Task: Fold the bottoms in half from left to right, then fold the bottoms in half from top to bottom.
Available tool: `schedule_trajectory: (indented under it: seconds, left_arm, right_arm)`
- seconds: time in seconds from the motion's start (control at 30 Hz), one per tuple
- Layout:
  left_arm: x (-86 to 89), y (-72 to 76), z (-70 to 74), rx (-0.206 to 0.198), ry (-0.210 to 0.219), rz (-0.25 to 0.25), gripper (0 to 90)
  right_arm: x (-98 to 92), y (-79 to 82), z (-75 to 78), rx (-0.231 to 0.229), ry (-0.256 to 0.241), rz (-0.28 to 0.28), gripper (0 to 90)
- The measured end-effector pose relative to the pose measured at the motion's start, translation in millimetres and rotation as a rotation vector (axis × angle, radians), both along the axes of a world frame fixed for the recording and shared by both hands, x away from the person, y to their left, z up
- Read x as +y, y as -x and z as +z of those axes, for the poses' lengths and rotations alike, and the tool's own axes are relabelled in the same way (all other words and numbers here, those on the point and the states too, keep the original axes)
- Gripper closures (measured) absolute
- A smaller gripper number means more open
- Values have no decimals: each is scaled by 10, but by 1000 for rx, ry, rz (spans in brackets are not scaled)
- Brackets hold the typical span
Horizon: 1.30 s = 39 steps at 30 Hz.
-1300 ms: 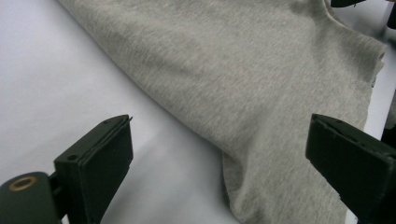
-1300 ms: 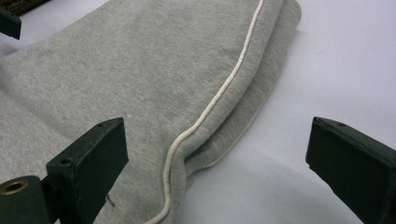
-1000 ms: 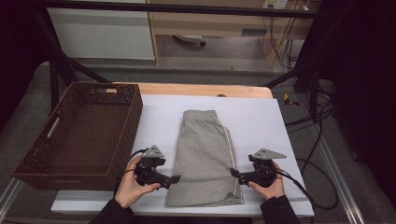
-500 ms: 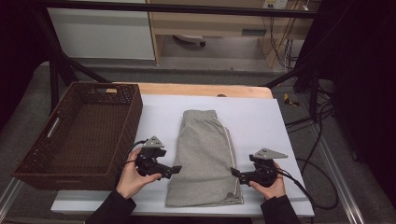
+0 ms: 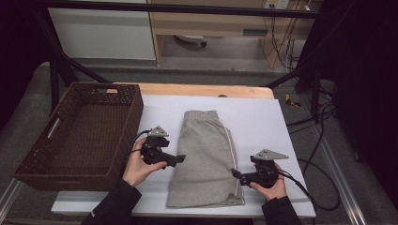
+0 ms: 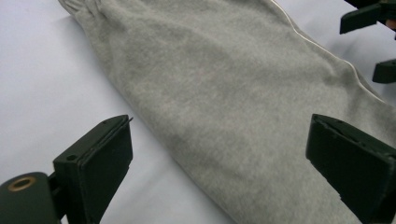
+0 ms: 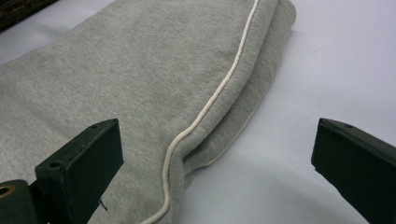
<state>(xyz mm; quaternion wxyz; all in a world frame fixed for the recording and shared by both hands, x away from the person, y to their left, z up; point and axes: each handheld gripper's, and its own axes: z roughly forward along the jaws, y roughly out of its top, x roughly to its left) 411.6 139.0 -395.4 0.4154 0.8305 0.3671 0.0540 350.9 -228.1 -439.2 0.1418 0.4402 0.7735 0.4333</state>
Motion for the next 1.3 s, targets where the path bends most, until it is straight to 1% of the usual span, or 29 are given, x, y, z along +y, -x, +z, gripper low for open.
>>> schedule_trajectory:
  seconds: [0.13, 0.2, 0.37, 0.53, 0.57, 0.6, 0.63, 0.67, 0.7, 0.8, 0.87, 1.0, 1.13, 1.2, 1.3]
  left_arm:
    - [-28, -71, 24, 1, 4, 9, 72]
    - [-44, -105, 32, -2, -6, 14, 72]
    - [-72, -174, 51, -6, 9, 25, 75]
    - [-89, -264, 50, -4, -1, 38, 76]
    - [-91, -284, 50, -2, 6, 46, 76]
    - [-86, -307, 51, -8, 10, 52, 76]
    - [-85, -330, 46, -9, 8, 55, 77]
    - [-86, -352, 39, -8, 6, 61, 79]
    - [-90, -371, 31, 4, 9, 66, 79]
    - [-102, -424, 18, 3, 0, 76, 80]
    - [-106, -461, 16, -1, 3, 84, 84]
    - [-126, -533, 6, -5, -11, 98, 89]
    - [-154, -596, 5, 2, -14, 104, 94]
    - [-166, -628, 1, 0, -9, 111, 98]
    - [-184, -675, -13, -1, -23, 115, 102]
  right_arm:
    - [-5, 1, 4, -5, 2, 2, 26]
    - [-6, 4, 5, -4, 3, 4, 26]
    - [-2, 7, 2, -6, 1, 4, 25]
    - [-3, 7, 4, -2, 2, 4, 25]
    - [-3, 7, 3, -1, 2, 4, 24]
    - [-2, 7, 3, -1, 2, 4, 24]
    - [-2, 6, 0, -5, 3, 4, 24]
    - [-2, 5, -1, -6, 5, 6, 23]
    - [-2, 6, -1, -5, 5, 6, 22]
    - [-1, 7, -1, -5, 4, 7, 23]
    - [-2, 7, 0, -6, 5, 7, 22]
    - [-7, 11, 4, -8, 8, 10, 22]
    - [-9, 13, 7, -10, 7, 12, 22]
    - [-8, 13, 4, -8, 8, 10, 22]
    - [-1, 17, 1, -4, 5, 9, 22]
